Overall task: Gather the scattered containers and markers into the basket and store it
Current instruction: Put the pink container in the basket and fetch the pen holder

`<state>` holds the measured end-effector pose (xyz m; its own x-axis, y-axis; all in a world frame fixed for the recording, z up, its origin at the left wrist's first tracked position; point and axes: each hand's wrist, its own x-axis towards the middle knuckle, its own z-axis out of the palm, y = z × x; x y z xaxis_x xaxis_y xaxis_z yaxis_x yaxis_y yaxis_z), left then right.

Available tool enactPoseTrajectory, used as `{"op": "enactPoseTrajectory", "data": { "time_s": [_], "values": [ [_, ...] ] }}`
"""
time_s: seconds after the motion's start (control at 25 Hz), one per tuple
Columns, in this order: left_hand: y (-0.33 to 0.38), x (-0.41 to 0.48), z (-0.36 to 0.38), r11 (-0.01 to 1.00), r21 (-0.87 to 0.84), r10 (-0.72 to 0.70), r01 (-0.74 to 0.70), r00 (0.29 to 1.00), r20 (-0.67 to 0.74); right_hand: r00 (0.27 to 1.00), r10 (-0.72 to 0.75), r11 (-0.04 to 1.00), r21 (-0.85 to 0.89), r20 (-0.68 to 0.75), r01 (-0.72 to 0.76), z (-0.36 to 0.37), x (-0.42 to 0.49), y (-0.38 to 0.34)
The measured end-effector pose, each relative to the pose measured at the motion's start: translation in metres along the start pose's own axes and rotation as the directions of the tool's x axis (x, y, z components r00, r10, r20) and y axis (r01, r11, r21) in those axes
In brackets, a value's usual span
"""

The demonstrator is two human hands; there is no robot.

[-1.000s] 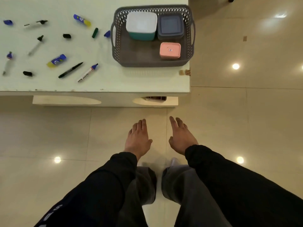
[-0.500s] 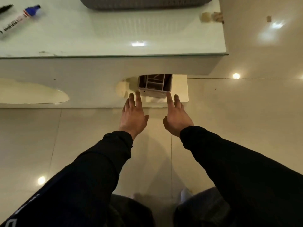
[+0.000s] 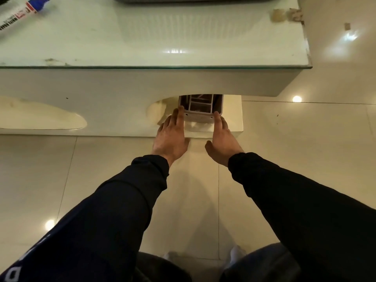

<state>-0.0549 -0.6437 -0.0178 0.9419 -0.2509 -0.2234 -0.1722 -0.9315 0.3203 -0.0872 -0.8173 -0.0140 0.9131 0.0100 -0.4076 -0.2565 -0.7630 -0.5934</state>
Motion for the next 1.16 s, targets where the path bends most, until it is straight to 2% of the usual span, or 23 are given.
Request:
{"op": "enactPoseTrajectory", "data": {
  "time_s": [0.2, 0.36, 0.52, 0.68, 0.92, 1.16],
  "values": [
    [0.005, -0.02, -0.014, 1.0, 0.007, -0.011, 0.011, 0.999, 0.043, 0.998, 0.051, 0.999, -0.005, -0.042, -0.052, -0.014, -0.016, -0.018],
    [0.025, -0.073, -0.051, 0.998, -0.03, -0.048, 0.054, 0.983, 0.18, 0.993, 0.12, 0.992, -0.053, 0.02, -0.118, -0.038, -0.068, -0.042],
    [0.049, -0.153, -0.119, 0.986, -0.062, -0.129, 0.155, 0.943, 0.306, 0.974, 0.196, 0.981, -0.036, 0.117, -0.193, -0.069, -0.147, -0.097],
    [0.056, -0.236, -0.224, 0.963, -0.108, -0.19, 0.248, 0.903, 0.385, 0.946, 0.24, 0.971, -0.057, 0.217, -0.233, -0.111, -0.232, -0.186],
    [0.026, -0.316, -0.379, 0.936, -0.166, -0.249, 0.311, 0.916, 0.315, 0.934, 0.236, 0.972, -0.081, 0.268, -0.222, -0.163, -0.308, -0.343],
    [-0.038, -0.332, -0.502, 0.905, -0.156, -0.37, 0.396, 0.913, 0.171, 0.956, 0.077, 0.997, -0.053, 0.282, -0.064, -0.169, -0.305, -0.482]
  ]
}}
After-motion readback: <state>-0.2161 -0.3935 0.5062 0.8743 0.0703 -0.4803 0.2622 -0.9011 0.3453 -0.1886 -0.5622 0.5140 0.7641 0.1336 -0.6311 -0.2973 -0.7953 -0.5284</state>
